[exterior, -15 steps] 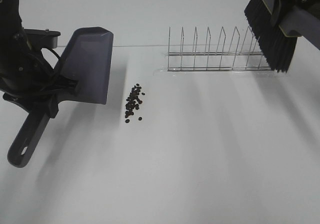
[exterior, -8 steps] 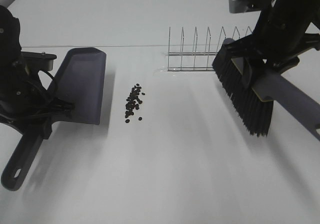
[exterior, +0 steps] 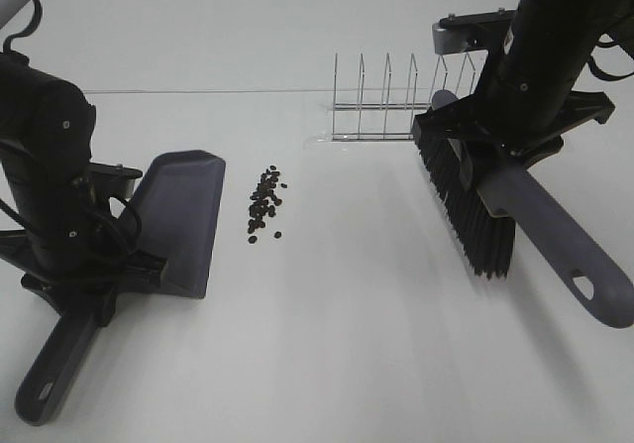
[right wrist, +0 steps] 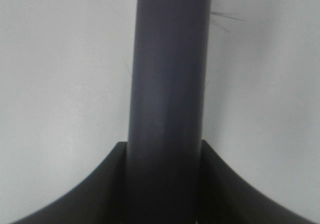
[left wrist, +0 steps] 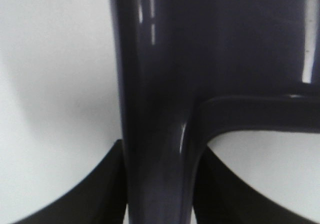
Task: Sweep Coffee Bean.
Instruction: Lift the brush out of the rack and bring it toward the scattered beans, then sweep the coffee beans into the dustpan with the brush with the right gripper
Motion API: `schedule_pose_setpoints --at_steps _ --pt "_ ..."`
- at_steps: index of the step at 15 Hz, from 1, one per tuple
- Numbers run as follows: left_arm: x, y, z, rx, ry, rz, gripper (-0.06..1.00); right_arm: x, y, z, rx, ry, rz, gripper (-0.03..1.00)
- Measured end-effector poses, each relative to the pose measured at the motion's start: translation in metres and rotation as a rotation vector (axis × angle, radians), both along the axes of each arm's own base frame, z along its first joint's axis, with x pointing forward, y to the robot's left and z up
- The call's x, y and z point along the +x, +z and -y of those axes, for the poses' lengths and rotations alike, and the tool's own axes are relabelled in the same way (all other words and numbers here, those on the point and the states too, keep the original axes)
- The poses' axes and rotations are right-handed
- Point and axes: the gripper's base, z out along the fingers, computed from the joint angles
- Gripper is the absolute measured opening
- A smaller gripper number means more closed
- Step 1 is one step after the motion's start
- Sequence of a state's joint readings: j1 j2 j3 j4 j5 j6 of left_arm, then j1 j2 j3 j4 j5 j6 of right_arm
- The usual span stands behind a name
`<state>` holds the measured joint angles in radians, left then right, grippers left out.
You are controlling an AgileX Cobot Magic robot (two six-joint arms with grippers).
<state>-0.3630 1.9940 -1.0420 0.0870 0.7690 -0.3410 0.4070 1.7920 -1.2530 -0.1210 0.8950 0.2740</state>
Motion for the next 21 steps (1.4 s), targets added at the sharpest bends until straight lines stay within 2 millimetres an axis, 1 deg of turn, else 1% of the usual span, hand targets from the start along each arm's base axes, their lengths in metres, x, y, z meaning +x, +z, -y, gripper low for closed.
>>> schedule_pose_setpoints --at_steps 3,5,7,8,10,11,13,14,15,16,17,19,21 --pt "0.000 -0.003 0.002 0.008 -0.006 -0.015 0.35 0.006 -0.017 -0.004 0.010 -0.005 -0.018 0.38" --pt "0.000 -0.003 0.008 0.007 -0.028 -0.007 0.35 0.007 -0.031 -0.017 -0.024 0.049 -0.008 0.38" --pt "-0.001 -0.003 0.012 0.006 -0.039 -0.003 0.35 0.005 -0.043 -0.042 -0.130 0.135 -0.003 0.38" --pt "-0.001 -0.003 0.012 0.007 -0.041 -0.006 0.35 0.006 -0.045 -0.055 -0.196 0.163 0.007 0.38" --pt "-0.001 -0.003 0.013 0.007 -0.042 -0.006 0.35 0.015 -0.051 -0.078 -0.311 0.215 0.017 0.38" --pt "-0.001 -0.003 0.013 0.006 -0.041 -0.006 0.35 0.017 -0.056 -0.090 -0.333 0.235 -0.002 0.38" --pt "-0.001 -0.003 0.013 0.006 -0.041 -0.006 0.35 0.024 -0.063 -0.113 -0.298 0.274 -0.040 0.38" --pt "-0.001 -0.003 0.013 0.006 -0.041 -0.006 0.35 0.026 -0.062 -0.117 -0.279 0.280 -0.043 0.38" --pt "-0.001 -0.003 0.013 0.006 -0.041 -0.006 0.35 0.030 -0.060 -0.126 -0.224 0.290 -0.056 0.38" --pt "-0.001 -0.003 0.013 0.006 -0.041 -0.006 0.35 0.035 -0.053 -0.140 -0.130 0.327 -0.063 0.38" --pt "-0.001 -0.003 0.013 0.006 -0.041 -0.006 0.35 0.037 -0.049 -0.149 -0.071 0.343 -0.069 0.38" --pt "-0.001 -0.003 0.013 0.006 -0.041 -0.006 0.35 0.040 -0.050 -0.159 0.002 0.359 -0.088 0.38" --pt "-0.001 -0.003 0.013 0.006 -0.041 -0.006 0.35 0.042 -0.056 -0.171 0.081 0.374 -0.119 0.38"
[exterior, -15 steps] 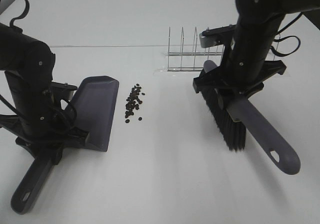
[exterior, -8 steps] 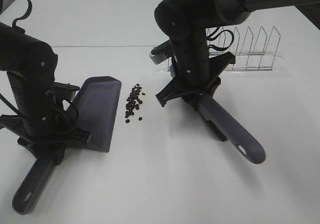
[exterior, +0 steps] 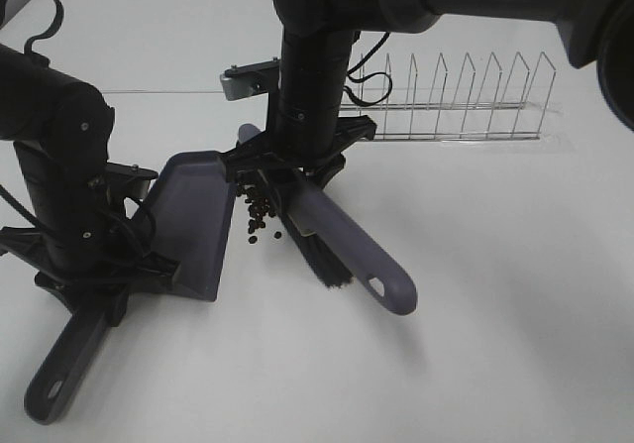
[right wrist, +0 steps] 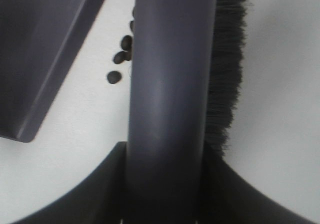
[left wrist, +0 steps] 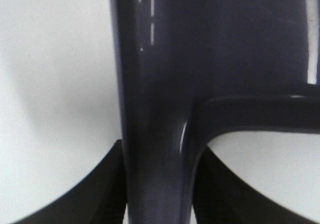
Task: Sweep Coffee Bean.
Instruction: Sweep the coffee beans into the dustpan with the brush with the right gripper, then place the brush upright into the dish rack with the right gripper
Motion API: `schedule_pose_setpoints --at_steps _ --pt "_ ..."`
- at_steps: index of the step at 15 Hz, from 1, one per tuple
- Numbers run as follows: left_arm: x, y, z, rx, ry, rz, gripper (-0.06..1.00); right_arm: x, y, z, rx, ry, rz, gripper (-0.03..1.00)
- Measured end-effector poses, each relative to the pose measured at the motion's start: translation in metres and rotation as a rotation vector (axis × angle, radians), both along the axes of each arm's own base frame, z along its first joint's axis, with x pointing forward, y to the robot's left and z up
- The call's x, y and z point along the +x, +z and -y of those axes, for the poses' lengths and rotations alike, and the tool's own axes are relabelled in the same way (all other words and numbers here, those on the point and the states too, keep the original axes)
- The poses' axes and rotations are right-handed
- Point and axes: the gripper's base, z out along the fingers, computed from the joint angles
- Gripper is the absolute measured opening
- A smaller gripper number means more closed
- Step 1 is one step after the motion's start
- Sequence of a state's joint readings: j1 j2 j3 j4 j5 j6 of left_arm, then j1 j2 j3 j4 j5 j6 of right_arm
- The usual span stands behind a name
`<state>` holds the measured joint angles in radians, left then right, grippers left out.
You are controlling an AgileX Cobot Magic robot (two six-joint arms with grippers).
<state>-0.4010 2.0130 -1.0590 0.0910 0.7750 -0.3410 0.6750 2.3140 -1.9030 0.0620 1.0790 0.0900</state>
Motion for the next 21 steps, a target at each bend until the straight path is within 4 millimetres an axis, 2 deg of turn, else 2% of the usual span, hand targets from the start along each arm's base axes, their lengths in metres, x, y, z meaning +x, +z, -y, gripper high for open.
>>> schedule_pose_setpoints --at_steps 2,6,10,13,18,21 --pt "0.000 0.000 0.000 0.000 0.000 0.000 0.35 -0.002 -0.005 -0.009 0.074 0.010 -0.053 0.38" --pt "0.000 0.000 0.000 -0.001 0.001 0.000 0.35 -0.006 -0.001 -0.022 0.220 -0.020 -0.113 0.38" --pt "0.000 0.000 0.000 -0.001 0.001 0.000 0.35 -0.006 0.002 -0.023 0.237 -0.025 -0.102 0.38" --pt "0.000 0.000 0.000 -0.001 0.001 0.000 0.35 -0.004 0.031 -0.016 0.225 -0.007 -0.001 0.38" --pt "0.000 0.000 0.000 -0.001 0.001 0.000 0.35 0.002 0.079 0.011 0.044 -0.013 0.224 0.38" --pt "0.000 0.000 0.000 -0.001 0.001 0.000 0.35 0.000 0.103 0.028 -0.019 -0.024 0.274 0.38"
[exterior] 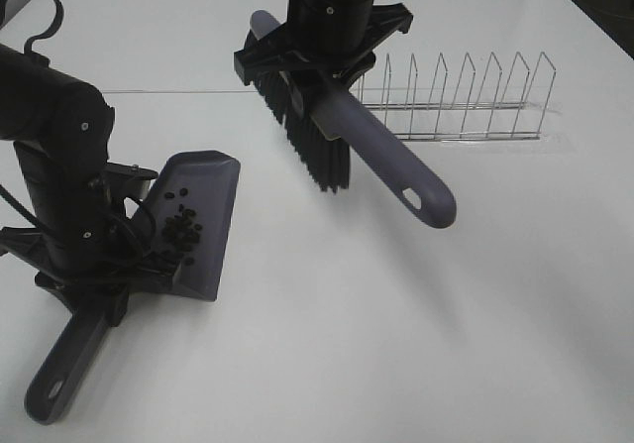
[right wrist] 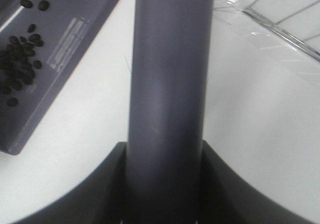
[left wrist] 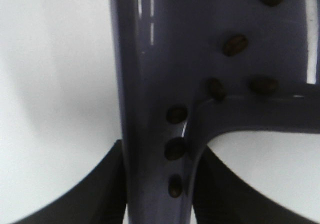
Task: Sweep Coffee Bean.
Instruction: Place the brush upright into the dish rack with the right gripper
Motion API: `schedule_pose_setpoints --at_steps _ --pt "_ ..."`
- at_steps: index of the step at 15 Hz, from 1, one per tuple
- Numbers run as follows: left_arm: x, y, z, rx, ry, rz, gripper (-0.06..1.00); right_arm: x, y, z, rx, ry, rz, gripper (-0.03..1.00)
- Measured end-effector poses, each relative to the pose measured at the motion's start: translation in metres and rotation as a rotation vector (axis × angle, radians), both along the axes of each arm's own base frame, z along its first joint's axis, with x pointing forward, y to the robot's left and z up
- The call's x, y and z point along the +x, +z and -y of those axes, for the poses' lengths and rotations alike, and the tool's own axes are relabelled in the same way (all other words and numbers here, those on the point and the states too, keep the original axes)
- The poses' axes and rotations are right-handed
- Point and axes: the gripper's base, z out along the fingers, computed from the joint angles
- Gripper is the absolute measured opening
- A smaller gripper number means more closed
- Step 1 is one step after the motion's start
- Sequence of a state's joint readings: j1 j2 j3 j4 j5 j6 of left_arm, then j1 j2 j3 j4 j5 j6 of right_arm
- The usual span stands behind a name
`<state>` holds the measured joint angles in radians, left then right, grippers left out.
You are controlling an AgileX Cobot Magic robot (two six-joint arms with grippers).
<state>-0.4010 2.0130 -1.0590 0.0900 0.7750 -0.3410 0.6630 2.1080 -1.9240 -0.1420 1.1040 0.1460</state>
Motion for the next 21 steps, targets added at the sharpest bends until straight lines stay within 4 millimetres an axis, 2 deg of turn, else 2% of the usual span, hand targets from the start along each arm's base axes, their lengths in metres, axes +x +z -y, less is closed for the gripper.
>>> schedule_pose_setpoints --at_steps 1,4,5,6,8,10,12,14,15,17,18,21 --pt "0.000 0.000 0.000 0.000 0.000 0.000 0.35 0.000 0.003 0.003 -0.016 -0.004 0.001 0.38" --pt "0.000 0.000 0.000 0.000 0.000 0.000 0.35 0.004 0.017 0.031 -0.110 -0.056 0.008 0.38" --pt "0.000 0.000 0.000 0.000 0.000 0.001 0.35 0.011 0.027 0.051 -0.146 -0.101 0.041 0.38" --pt "0.000 0.000 0.000 0.000 0.000 0.001 0.35 0.013 0.030 0.056 -0.150 -0.113 0.050 0.38" --pt "0.000 0.000 0.000 0.000 0.000 0.001 0.35 0.018 0.036 0.081 -0.160 -0.165 0.057 0.38" --pt "0.000 0.000 0.000 0.000 -0.001 0.001 0.35 0.014 0.045 0.113 -0.161 -0.232 0.050 0.38" --pt "0.000 0.000 0.000 0.000 -0.001 0.002 0.35 0.001 0.051 0.148 -0.170 -0.303 0.028 0.38" --pt "0.001 0.000 0.000 -0.003 -0.001 0.006 0.35 -0.016 0.050 0.180 -0.185 -0.365 -0.009 0.38" --pt "0.001 0.000 0.000 -0.003 -0.001 0.006 0.35 -0.020 0.048 0.188 -0.187 -0.382 -0.023 0.38" --pt "0.000 0.000 0.001 -0.003 -0.003 0.006 0.35 -0.033 0.035 0.211 -0.191 -0.437 -0.095 0.38" --pt "0.001 0.000 0.001 -0.003 -0.003 0.009 0.35 -0.036 0.016 0.216 -0.163 -0.451 -0.138 0.38" --pt "0.001 0.000 0.001 -0.004 -0.003 0.011 0.35 -0.025 -0.007 0.207 -0.099 -0.448 -0.168 0.38"
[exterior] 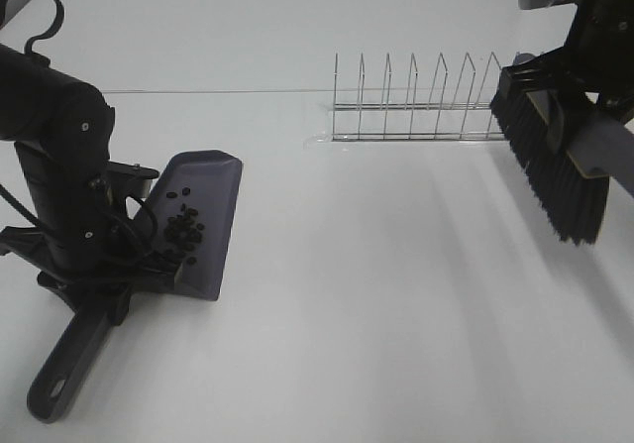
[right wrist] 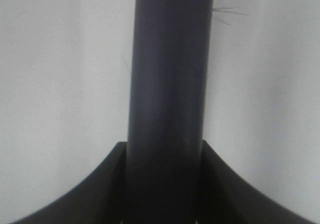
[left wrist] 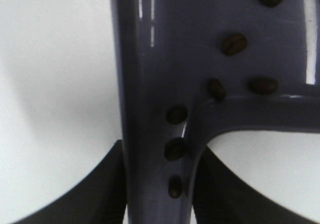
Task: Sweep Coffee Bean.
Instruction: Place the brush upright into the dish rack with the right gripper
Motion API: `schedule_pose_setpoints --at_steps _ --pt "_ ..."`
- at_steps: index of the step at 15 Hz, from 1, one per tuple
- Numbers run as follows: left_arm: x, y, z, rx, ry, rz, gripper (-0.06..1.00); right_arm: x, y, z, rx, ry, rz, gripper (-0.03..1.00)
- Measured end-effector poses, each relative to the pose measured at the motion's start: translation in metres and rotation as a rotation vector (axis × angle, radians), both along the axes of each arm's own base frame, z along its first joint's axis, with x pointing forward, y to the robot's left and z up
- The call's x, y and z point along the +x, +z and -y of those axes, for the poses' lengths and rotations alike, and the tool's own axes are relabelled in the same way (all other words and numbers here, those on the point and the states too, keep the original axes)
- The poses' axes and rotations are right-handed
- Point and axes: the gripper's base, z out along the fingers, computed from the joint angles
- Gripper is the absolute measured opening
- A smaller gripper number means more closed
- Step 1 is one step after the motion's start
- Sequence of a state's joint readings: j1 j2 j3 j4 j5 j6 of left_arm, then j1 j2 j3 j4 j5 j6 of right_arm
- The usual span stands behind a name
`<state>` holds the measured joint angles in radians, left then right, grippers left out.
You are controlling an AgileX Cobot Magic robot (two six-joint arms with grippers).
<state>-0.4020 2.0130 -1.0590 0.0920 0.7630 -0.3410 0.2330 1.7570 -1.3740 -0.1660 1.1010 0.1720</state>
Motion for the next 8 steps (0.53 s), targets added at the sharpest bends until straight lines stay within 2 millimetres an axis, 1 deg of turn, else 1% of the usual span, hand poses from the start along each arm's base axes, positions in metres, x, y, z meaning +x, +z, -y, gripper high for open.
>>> schedule_pose_setpoints --at_steps 2,3,5,6,8 --pt "0.000 0.000 0.000 0.000 0.000 0.001 0.35 0.012 -0.021 -0.003 -0.004 0.001 -0.039 0.38" --pt "0.000 0.000 0.000 0.000 0.000 0.001 0.35 0.020 -0.028 -0.005 -0.009 0.002 -0.050 0.38" --pt "0.000 0.000 0.000 0.000 0.000 0.001 0.35 0.037 -0.037 -0.007 -0.031 0.010 -0.046 0.38" --pt "0.000 0.000 0.000 0.000 0.000 0.001 0.35 0.051 -0.042 -0.008 -0.052 0.017 -0.034 0.38" --pt "0.000 0.000 0.000 0.000 0.000 0.001 0.35 0.067 -0.044 -0.010 -0.071 0.024 -0.012 0.38"
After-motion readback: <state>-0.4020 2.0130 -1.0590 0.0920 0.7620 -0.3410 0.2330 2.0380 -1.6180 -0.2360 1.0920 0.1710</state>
